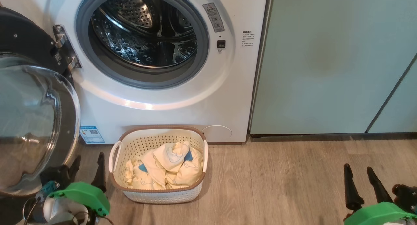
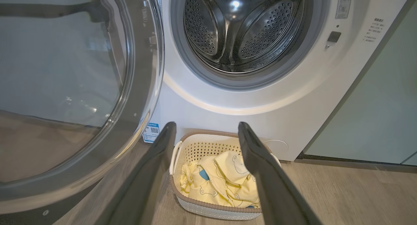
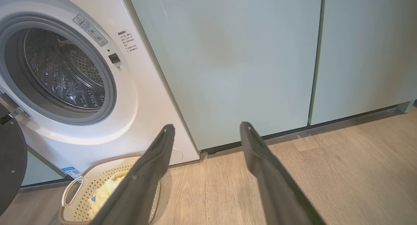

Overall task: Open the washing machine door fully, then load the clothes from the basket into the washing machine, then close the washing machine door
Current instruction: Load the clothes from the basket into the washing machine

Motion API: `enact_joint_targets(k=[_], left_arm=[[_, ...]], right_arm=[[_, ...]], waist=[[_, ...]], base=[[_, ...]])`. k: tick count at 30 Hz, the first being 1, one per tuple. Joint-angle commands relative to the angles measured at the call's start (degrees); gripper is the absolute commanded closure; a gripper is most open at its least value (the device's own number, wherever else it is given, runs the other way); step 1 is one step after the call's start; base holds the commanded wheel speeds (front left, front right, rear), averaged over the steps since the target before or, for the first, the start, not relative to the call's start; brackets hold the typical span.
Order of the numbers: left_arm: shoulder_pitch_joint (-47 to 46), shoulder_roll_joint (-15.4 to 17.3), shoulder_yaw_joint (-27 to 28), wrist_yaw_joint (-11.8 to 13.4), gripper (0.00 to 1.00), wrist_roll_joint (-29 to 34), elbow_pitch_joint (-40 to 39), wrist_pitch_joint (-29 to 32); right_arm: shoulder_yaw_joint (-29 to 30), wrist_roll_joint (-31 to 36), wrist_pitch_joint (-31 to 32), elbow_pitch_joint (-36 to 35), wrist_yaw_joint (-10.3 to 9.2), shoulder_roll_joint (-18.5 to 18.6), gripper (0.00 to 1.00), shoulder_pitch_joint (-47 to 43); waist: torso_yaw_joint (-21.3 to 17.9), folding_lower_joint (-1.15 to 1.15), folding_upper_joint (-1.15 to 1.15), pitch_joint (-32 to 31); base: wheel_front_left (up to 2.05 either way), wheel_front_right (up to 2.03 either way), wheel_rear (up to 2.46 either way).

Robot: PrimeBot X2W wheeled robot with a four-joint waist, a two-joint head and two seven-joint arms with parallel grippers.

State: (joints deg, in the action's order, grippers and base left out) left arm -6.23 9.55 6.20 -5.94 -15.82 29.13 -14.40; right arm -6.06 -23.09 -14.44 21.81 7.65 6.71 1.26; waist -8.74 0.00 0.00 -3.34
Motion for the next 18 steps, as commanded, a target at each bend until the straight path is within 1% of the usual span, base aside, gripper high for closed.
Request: enact_joint_targets(k=[1,5,9,13,18], left_arm=[[-3.8,1.2,2.4,-0.3,0.00,0.7,-1.2,-0.6],[-4.0,1.0,2.2,-0.7,0.00,0.6,-1.2,-0.6],[-4.0,1.0,2.1,-1.0,0.00,0.6,-1.4,-0.6],[-3.9,0.9,2.1,-1.2,0.00,0.6,-1.6,-0.6],[-3.9,0.7,1.9,-1.3,0.00,0.2,-1.9,-0.6]], right_arm=[[-1.3,0.4,-0.6,-1.5,-0.16,0.5,0.00,1.7],[-1.4,0.4,-0.6,-1.4,-0.16,0.6,0.00,1.8],[-1.4,0.4,-0.6,-1.4,-0.16,0.6,0.00,1.8],[-1.4,0.4,-0.6,-1.4,-0.16,0.5,0.00,1.8],[-1.4,0.4,-0.6,-1.3,-0.16,0.3,0.00,1.8]], waist=[[0.0,0.00,0.00,0.0],[0.0,0.00,0.00,0.2],[0.0,0.00,0.00,0.3],[-0.2,0.00,0.00,0.4],[-0.2,0.00,0.00,0.6]], base=[[0.00,0.00,0.00],[0.20,-0.10,-0.10],[0.80,-0.55,-0.25],[1.43,-1.02,-0.40],[2.10,-1.60,-0.50]])
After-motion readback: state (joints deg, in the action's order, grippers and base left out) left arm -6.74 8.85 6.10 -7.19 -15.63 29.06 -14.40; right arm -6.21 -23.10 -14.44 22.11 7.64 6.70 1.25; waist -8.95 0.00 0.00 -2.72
